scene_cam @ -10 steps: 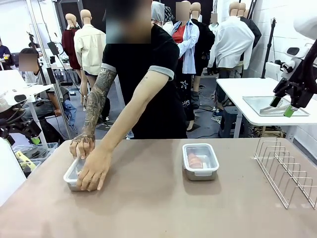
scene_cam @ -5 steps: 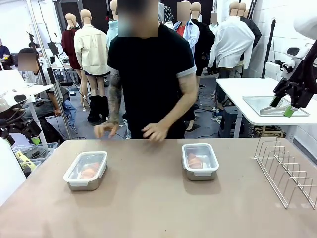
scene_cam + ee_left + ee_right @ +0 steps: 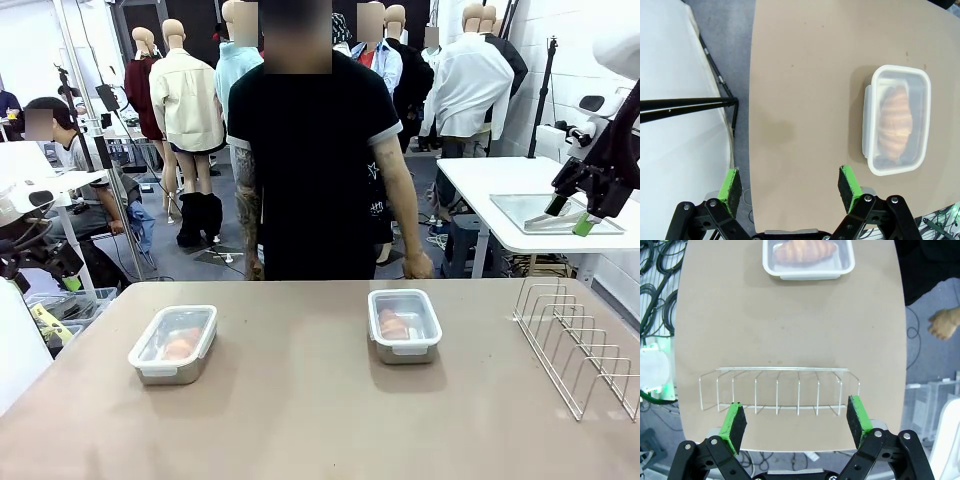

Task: Place the bread in airtight containers.
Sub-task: Release when the human grabs the Airtight Container lid.

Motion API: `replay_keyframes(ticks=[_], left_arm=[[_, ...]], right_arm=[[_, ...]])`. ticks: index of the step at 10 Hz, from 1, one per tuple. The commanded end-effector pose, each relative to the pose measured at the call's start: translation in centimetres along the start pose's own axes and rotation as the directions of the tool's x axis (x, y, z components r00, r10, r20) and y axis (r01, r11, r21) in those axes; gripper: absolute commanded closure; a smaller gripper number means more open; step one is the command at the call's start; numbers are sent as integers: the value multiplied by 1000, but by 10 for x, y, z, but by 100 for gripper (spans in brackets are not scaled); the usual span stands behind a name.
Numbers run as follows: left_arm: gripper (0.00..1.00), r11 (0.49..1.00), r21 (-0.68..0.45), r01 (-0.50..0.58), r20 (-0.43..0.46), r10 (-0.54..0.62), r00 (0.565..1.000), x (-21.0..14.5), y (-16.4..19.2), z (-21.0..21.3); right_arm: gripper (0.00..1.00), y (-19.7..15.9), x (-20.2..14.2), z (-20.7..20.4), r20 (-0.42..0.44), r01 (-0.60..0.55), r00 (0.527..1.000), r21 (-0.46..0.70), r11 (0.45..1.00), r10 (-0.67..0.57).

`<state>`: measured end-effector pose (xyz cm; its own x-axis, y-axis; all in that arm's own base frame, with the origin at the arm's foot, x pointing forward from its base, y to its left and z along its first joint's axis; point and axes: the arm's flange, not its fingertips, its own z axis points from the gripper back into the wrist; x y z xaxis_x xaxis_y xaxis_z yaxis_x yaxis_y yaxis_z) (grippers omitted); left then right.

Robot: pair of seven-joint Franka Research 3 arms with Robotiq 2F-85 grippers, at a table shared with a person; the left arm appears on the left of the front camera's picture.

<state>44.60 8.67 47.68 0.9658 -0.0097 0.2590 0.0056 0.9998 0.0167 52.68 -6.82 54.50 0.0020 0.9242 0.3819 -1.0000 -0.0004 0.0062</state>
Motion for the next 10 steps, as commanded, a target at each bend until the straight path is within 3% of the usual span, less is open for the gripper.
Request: replay_keyframes(ticks=[1,10], left_arm=[[0,1000,-5,14,-2,-15,1000,-1,1,1],[0,1000,-5,14,-2,-15,1000,-1,1,1]], right_arm=[[0,-3,0,2,3,-13,1000,12,1000,13],[0,-3,0,2,3,-13,1000,12,1000,13]])
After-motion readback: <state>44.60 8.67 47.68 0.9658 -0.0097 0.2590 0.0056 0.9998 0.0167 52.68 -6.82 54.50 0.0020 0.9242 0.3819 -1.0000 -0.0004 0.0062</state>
